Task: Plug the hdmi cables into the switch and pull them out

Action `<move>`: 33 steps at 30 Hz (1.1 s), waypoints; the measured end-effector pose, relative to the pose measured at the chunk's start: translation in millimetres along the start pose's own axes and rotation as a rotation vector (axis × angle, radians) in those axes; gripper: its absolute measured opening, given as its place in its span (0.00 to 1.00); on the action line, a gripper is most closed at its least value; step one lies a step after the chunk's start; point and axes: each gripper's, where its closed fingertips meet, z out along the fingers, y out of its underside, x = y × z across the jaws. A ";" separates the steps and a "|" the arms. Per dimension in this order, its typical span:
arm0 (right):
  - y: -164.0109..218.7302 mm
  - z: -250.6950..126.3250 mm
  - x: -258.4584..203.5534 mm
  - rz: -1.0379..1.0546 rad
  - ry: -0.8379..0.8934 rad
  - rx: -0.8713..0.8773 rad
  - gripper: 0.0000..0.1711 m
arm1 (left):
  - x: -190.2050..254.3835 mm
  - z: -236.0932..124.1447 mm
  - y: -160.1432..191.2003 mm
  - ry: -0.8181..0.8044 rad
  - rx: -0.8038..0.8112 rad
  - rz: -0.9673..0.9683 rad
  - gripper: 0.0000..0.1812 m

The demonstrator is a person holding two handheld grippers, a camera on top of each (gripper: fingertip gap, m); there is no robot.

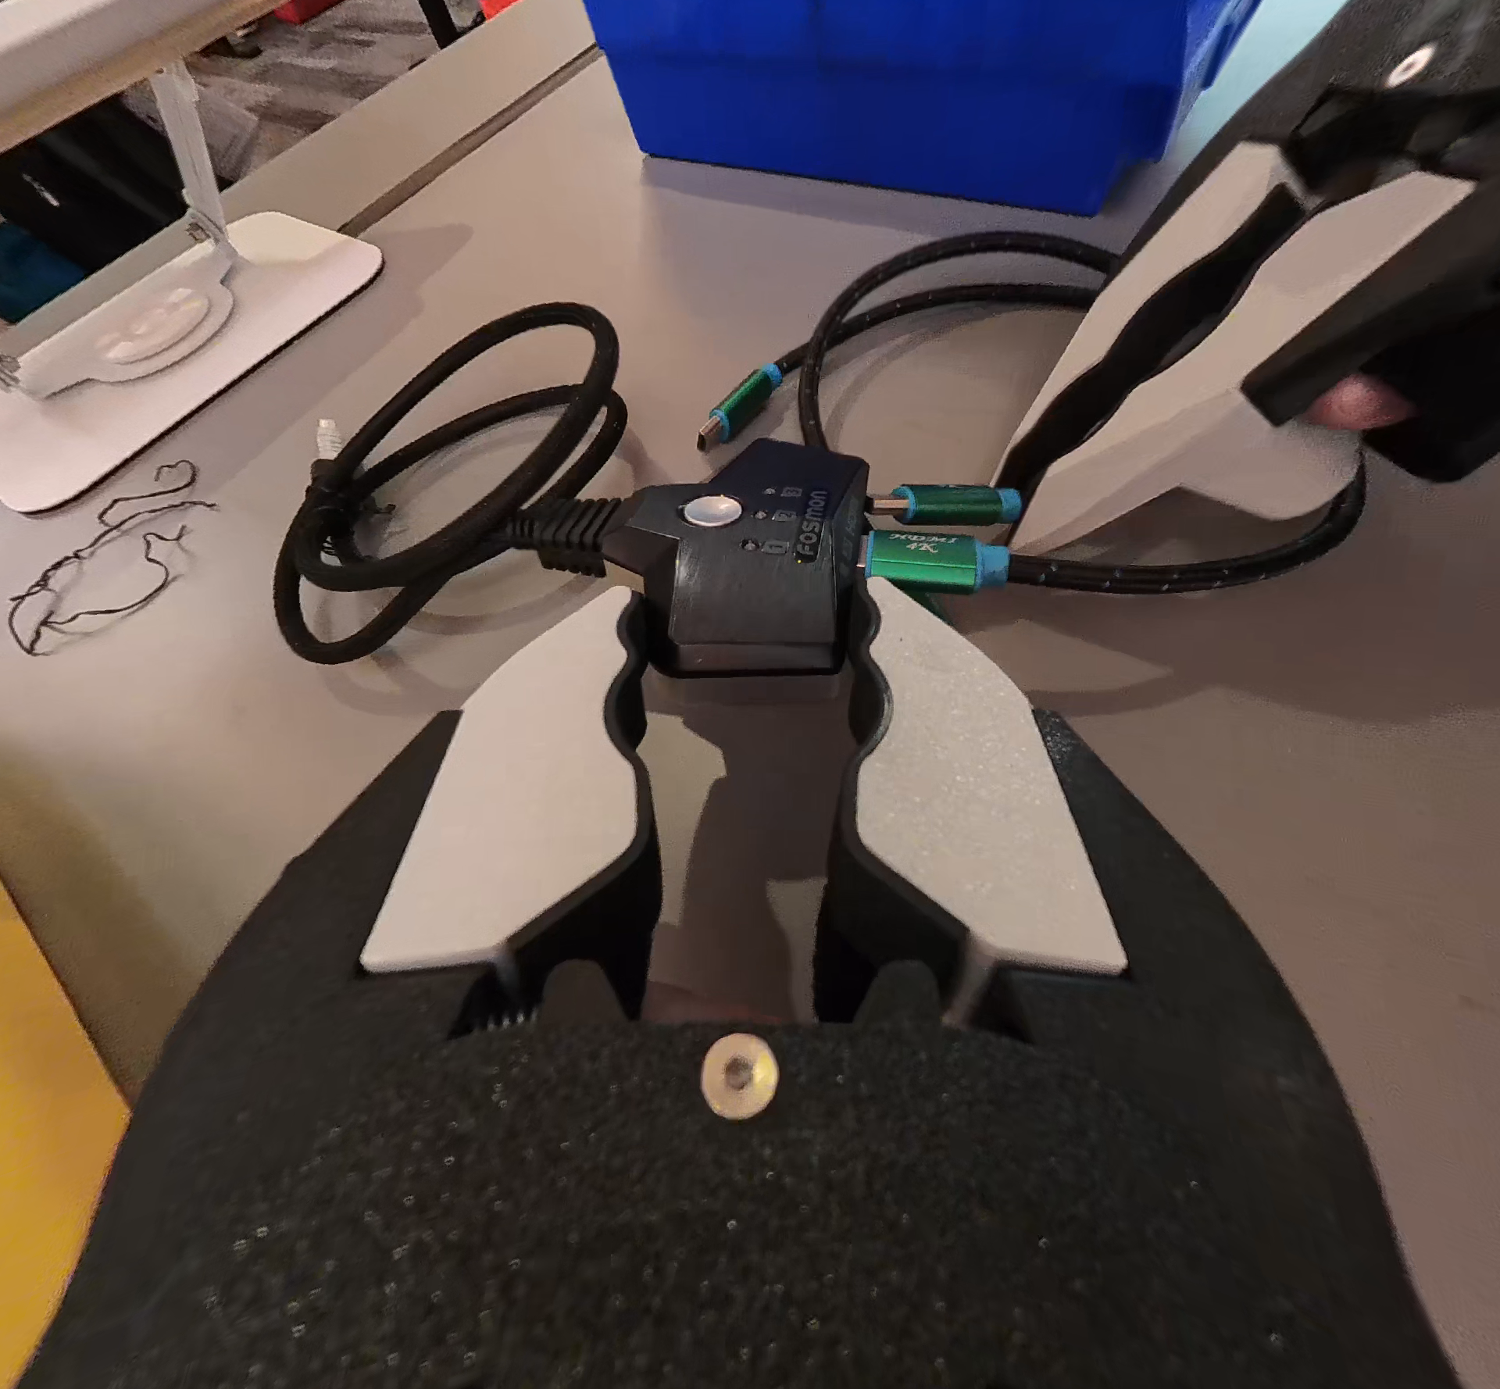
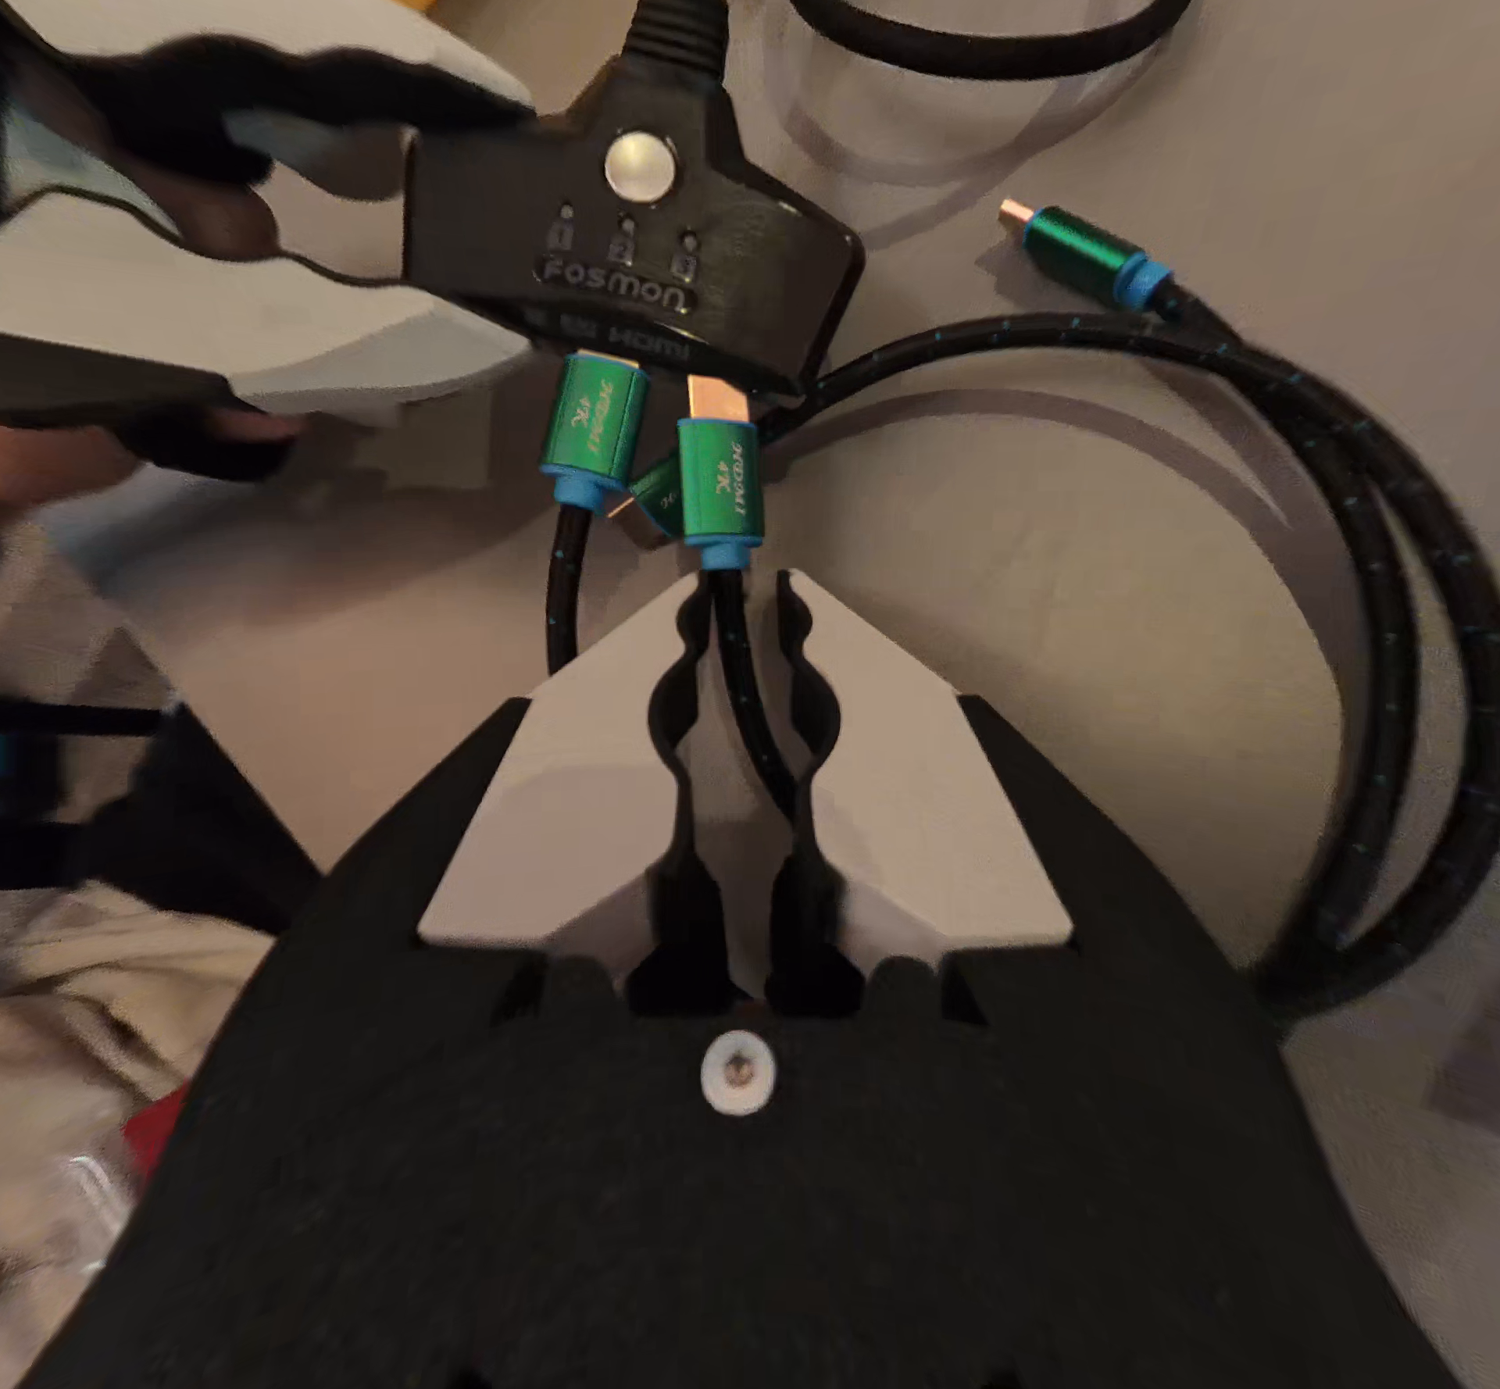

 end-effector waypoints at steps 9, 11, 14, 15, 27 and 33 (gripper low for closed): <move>-8.5 1.9 -16.8 0.181 -0.213 0.104 0.10 | 0.5 3.1 3.8 0.023 -0.017 -0.024 0.26; -6.7 3.1 -15.2 0.164 -0.195 0.100 0.10 | 1.0 3.8 4.3 0.021 -0.018 -0.025 0.26; -7.0 4.6 -11.4 0.077 -0.106 0.094 0.13 | 1.0 3.7 4.2 0.018 -0.021 -0.026 0.26; -7.2 5.4 -11.3 0.052 -0.086 0.091 0.14 | 0.7 3.5 4.0 0.015 -0.018 -0.027 0.26; -1.7 3.3 1.5 -0.260 0.239 -0.024 0.09 | 1.5 3.0 2.1 0.025 -0.013 -0.030 0.26; -4.6 3.7 -2.9 -0.246 0.238 -0.030 0.09 | 2.1 3.1 2.3 0.015 -0.019 -0.014 0.26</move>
